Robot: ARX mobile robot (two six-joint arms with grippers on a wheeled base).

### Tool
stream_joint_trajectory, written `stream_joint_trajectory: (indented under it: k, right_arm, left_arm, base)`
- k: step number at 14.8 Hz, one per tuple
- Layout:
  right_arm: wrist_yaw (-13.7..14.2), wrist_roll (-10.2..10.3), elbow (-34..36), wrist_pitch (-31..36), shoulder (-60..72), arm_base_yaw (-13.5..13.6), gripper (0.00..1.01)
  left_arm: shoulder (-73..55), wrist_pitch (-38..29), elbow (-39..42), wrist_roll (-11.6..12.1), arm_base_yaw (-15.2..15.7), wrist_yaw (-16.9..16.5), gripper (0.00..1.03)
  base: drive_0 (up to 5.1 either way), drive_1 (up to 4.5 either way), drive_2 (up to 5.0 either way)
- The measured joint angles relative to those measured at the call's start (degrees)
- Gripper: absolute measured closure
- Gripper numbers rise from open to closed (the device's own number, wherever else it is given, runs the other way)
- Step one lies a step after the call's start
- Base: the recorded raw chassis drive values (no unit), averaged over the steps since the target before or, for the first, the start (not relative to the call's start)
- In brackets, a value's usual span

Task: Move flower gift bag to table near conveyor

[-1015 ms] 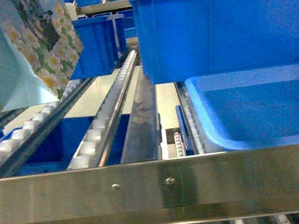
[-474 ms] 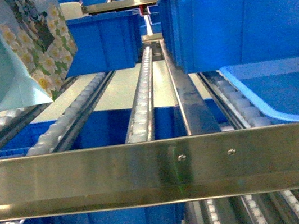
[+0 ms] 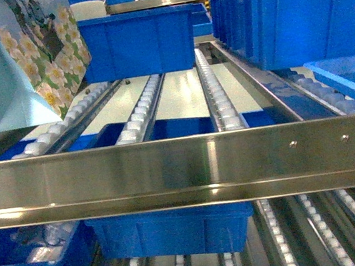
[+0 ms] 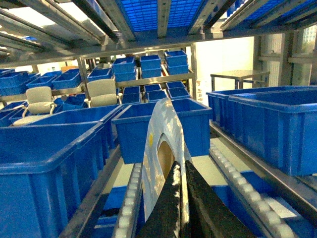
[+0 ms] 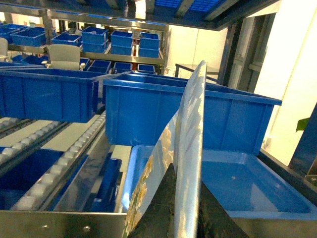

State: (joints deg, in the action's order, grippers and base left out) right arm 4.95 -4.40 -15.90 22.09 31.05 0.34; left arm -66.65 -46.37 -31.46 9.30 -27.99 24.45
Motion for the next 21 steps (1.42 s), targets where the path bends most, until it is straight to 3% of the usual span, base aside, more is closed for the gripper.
stream_joint_trajectory:
  k: [21]
  right_arm:
    - [0.00, 0.00, 0.00, 0.07, -0.04, 0.00, 0.98]
  left_arm:
    - [0.02, -0.02, 0.02, 0.02, -0.04, -0.02, 1.01]
  base:
    - [-4.5, 0.62, 4.0]
